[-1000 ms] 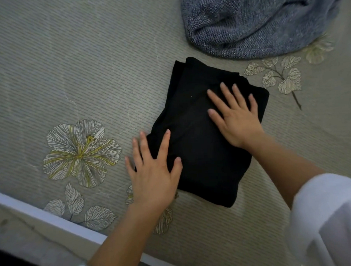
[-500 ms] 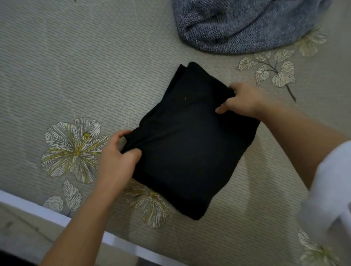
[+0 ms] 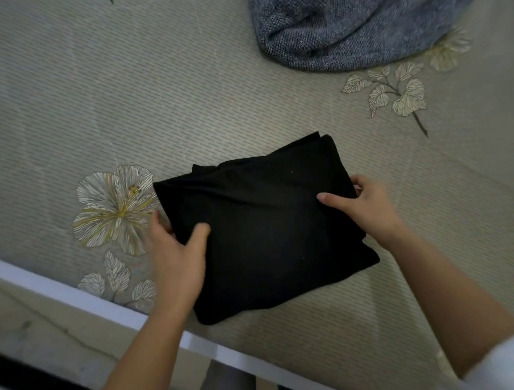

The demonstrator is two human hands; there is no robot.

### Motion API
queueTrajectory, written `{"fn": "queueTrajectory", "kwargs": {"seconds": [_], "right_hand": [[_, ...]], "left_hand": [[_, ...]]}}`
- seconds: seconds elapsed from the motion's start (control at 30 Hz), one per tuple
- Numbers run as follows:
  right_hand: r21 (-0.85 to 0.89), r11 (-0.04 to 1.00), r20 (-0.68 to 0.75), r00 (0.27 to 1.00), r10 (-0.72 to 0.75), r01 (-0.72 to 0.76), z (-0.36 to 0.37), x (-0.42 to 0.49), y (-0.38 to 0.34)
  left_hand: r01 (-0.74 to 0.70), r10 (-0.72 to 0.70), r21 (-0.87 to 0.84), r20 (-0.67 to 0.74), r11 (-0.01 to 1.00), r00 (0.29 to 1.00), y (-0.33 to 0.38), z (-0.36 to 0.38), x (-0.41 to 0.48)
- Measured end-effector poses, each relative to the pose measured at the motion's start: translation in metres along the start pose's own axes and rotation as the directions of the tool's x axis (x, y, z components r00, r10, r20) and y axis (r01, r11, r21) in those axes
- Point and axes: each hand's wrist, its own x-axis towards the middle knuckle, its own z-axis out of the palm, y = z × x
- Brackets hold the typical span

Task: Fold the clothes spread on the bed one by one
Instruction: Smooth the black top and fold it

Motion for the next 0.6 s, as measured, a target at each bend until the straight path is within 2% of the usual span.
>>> {"fn": "queueTrajectory", "kwargs": {"seconds": [0.13, 0.3, 0.47, 0.6], "right_hand": [[0.119, 0.988, 0.024, 0.995, 0.095, -0.098, 0.002, -0.01, 0.007], [0.185, 0.959, 0.055, 0.977, 0.207, -0.213, -0.006, -0.047, 0.016], [0.35, 0.896, 0.073, 0.961, 0.266, -0.274, -0.036, -0.107, 0.04], [0.483, 0.831, 0.011, 0.951, 0.309, -0.275, -0.077, -0.156, 0.07]], "left_hand": [[0.141, -0.141, -0.009, 0.043, 0.99, 0.989, -0.008, -0.003, -0.017], [0.342, -0.326, -0.036, 0.226, 0.939, 0.918, 0.017, -0.022, -0.021], [0.262, -0.262, 0.044, 0.316, 0.964, 0.912, 0.039, -0.028, -0.044], [0.2, -0.215, 0.081, 0.434, 0.976, 0.875, 0.055, -0.006, -0.086]]}}
